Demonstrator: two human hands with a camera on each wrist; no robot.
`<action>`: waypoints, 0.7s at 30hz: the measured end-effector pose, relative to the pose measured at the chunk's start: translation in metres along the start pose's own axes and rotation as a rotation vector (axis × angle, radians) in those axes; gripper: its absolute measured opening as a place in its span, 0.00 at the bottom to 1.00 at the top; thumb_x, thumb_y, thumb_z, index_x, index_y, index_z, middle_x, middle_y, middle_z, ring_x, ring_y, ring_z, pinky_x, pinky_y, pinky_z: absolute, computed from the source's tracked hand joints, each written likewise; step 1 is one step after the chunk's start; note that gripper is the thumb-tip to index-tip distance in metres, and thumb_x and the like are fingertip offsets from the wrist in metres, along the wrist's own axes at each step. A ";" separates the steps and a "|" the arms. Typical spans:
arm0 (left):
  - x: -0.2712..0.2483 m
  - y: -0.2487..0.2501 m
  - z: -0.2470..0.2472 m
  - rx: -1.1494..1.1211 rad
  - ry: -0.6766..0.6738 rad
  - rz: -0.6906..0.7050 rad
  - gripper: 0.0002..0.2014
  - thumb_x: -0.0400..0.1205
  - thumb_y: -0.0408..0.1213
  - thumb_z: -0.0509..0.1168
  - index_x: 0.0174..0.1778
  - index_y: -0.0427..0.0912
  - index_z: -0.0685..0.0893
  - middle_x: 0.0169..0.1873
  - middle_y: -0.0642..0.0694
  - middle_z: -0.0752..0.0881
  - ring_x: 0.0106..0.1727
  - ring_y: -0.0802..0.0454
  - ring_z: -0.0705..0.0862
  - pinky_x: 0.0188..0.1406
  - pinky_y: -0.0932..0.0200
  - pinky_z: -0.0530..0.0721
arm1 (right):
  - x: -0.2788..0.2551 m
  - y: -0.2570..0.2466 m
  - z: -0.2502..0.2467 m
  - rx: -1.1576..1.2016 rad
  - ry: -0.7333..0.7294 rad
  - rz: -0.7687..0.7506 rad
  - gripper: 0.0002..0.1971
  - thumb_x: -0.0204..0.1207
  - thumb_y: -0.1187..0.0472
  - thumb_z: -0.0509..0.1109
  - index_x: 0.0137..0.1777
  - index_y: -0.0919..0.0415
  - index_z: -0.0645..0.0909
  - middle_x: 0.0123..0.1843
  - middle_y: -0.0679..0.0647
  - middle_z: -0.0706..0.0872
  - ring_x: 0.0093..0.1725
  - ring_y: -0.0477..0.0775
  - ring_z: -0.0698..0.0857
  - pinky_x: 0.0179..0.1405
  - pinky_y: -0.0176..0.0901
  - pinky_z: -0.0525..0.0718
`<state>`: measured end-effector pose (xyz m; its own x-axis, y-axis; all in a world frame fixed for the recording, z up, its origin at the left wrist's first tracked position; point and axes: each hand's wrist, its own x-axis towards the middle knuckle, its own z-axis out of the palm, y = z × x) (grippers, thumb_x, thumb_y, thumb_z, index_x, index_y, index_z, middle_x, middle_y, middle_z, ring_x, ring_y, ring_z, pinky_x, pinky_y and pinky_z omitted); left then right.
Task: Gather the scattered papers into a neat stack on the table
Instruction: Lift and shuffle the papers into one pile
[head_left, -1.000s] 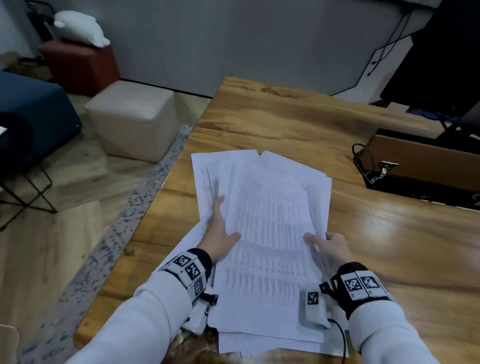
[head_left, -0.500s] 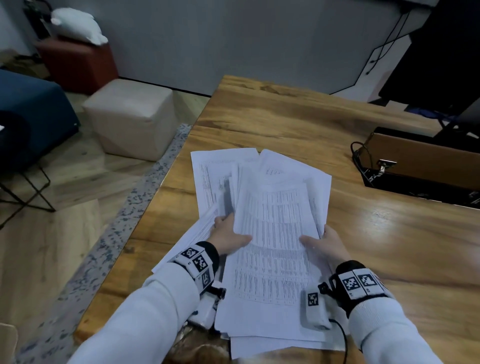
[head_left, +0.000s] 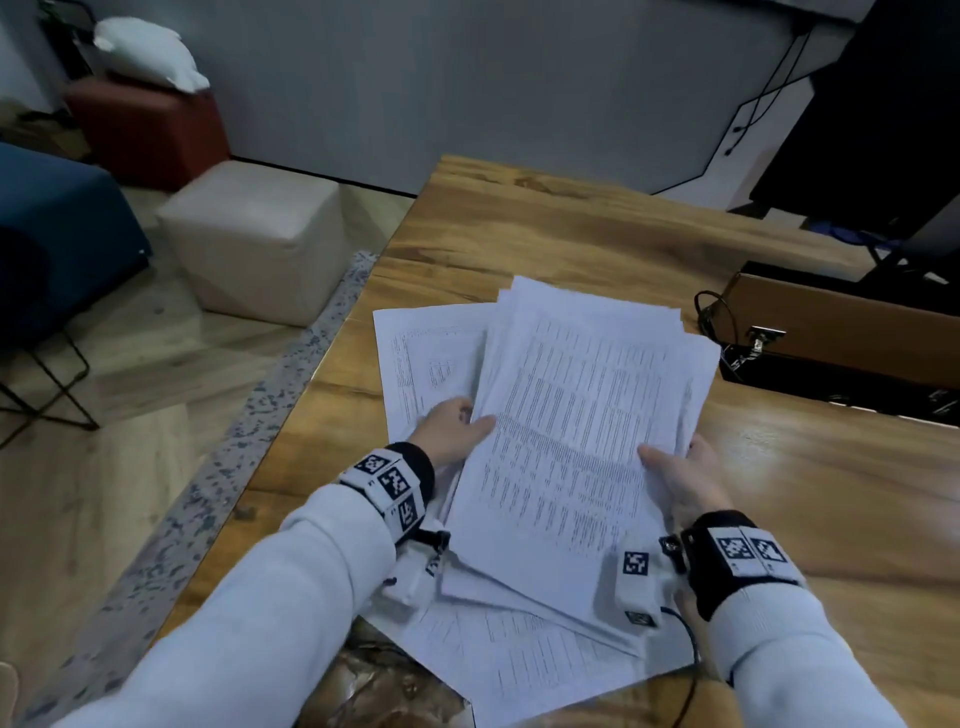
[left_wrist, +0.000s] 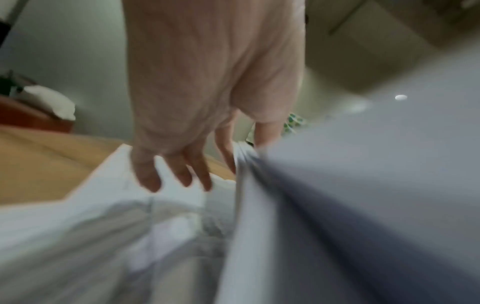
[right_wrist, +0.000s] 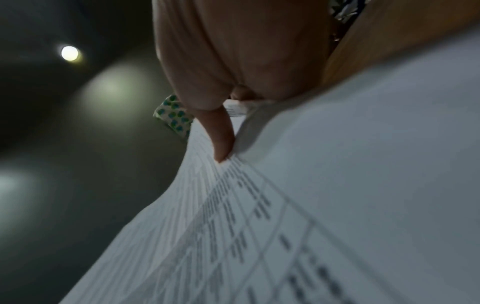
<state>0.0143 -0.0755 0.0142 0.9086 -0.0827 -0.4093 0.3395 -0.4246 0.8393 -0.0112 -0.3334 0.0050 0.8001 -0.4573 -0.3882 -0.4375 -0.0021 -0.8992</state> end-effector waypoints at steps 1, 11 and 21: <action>0.003 -0.005 -0.005 0.194 0.027 -0.066 0.19 0.83 0.45 0.57 0.67 0.41 0.77 0.70 0.38 0.75 0.72 0.37 0.72 0.72 0.44 0.72 | 0.005 0.000 0.001 -0.023 0.008 0.001 0.21 0.75 0.75 0.67 0.67 0.66 0.71 0.57 0.63 0.83 0.50 0.63 0.84 0.43 0.53 0.83; 0.008 -0.058 -0.014 0.483 0.192 -0.102 0.21 0.78 0.43 0.65 0.66 0.44 0.71 0.64 0.41 0.78 0.65 0.40 0.77 0.66 0.44 0.76 | 0.013 0.026 -0.021 -0.195 -0.017 0.132 0.16 0.77 0.75 0.65 0.64 0.71 0.75 0.40 0.60 0.84 0.37 0.60 0.83 0.34 0.47 0.82; -0.004 -0.061 -0.007 -0.198 0.233 0.085 0.14 0.81 0.32 0.62 0.60 0.48 0.70 0.47 0.43 0.79 0.44 0.45 0.80 0.38 0.55 0.80 | -0.009 0.029 -0.014 -0.195 -0.118 0.149 0.15 0.78 0.77 0.61 0.65 0.75 0.73 0.40 0.61 0.83 0.36 0.58 0.82 0.27 0.45 0.80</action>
<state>-0.0082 -0.0430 -0.0325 0.9592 0.1083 -0.2612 0.2802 -0.2394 0.9296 -0.0370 -0.3422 -0.0148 0.7585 -0.3584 -0.5442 -0.6154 -0.1191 -0.7792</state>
